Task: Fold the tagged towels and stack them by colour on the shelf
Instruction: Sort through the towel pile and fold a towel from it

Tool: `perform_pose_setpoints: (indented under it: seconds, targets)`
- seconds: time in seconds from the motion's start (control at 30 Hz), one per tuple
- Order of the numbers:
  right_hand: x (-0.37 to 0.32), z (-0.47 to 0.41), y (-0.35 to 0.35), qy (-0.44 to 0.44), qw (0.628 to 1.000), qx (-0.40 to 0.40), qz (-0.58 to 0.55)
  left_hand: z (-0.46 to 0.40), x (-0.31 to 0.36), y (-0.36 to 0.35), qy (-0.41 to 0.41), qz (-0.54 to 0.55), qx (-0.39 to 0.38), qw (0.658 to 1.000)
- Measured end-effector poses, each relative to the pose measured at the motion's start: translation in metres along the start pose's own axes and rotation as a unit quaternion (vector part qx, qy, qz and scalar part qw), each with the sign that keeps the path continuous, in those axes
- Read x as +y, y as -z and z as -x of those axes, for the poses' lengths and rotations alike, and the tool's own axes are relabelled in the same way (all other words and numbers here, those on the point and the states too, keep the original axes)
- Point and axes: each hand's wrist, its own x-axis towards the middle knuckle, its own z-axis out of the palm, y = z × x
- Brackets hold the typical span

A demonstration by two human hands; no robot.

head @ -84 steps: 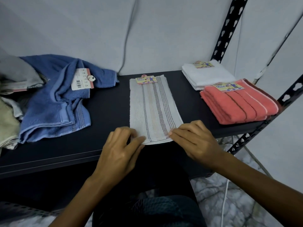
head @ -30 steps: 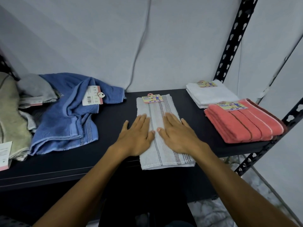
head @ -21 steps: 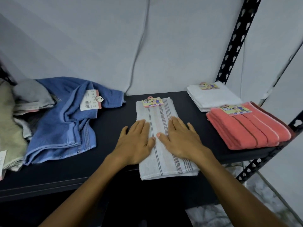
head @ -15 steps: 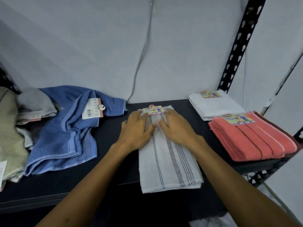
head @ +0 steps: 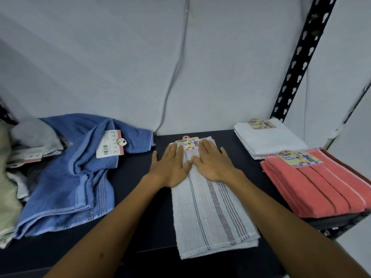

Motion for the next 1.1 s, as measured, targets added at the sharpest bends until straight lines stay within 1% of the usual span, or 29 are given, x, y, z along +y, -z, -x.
perform_pose_setpoints:
  seconds: [0.17,0.2,0.27,0.37,0.53,0.77,0.83,0.87,0.9,0.93,1.0,1.03,1.07,1.1]
  targets:
    - [0.006,0.004,0.009,0.041,0.992,0.044,-0.107,-0.011,0.0,0.009,0.008,-0.016,-0.008,1.0]
    - [0.005,0.005,0.01,0.043,0.994,0.039,-0.098,-0.014,-0.001,0.011,0.003,-0.017,-0.007,1.0]
    - [0.005,0.005,0.012,0.032,0.998,0.014,-0.045,-0.02,-0.002,0.013,-0.006,-0.014,-0.006,1.0]
    - [0.004,-0.002,0.015,0.023,1.0,0.004,-0.002,-0.026,-0.003,0.013,-0.004,-0.012,-0.003,1.0]
    - [0.011,-0.019,0.017,0.038,0.999,-0.018,0.005,-0.034,-0.002,0.009,0.017,0.004,0.012,1.0]
    - [0.015,-0.028,0.015,0.052,0.998,-0.024,0.013,-0.039,-0.003,0.009,0.024,0.017,0.023,0.999]
    - [0.016,-0.029,0.015,0.054,0.998,-0.014,0.006,-0.039,-0.003,0.007,0.022,0.02,0.03,0.999]
    - [0.016,-0.028,0.015,0.06,0.998,0.009,0.005,-0.037,-0.003,0.006,0.02,0.025,0.044,0.999]
    - [0.015,-0.027,0.014,0.071,0.996,0.057,0.013,-0.036,-0.003,0.005,0.017,0.036,0.069,0.997]
    - [0.013,-0.026,0.013,0.084,0.988,0.128,0.029,-0.034,-0.003,0.004,0.012,0.049,0.105,0.993]
    - [0.006,-0.021,0.013,0.092,0.958,0.269,0.032,-0.026,-0.002,0.005,-0.024,0.052,0.212,0.976]
    - [0.003,-0.016,0.014,0.093,0.945,0.313,0.009,-0.022,0.0,0.005,-0.05,0.035,0.269,0.961]
    - [0.0,-0.008,0.017,0.094,0.939,0.331,-0.017,-0.016,0.0,0.004,-0.07,0.025,0.317,0.945]
    - [-0.001,0.002,0.02,0.09,0.941,0.324,-0.038,-0.01,-0.001,0.002,-0.083,0.028,0.347,0.934]
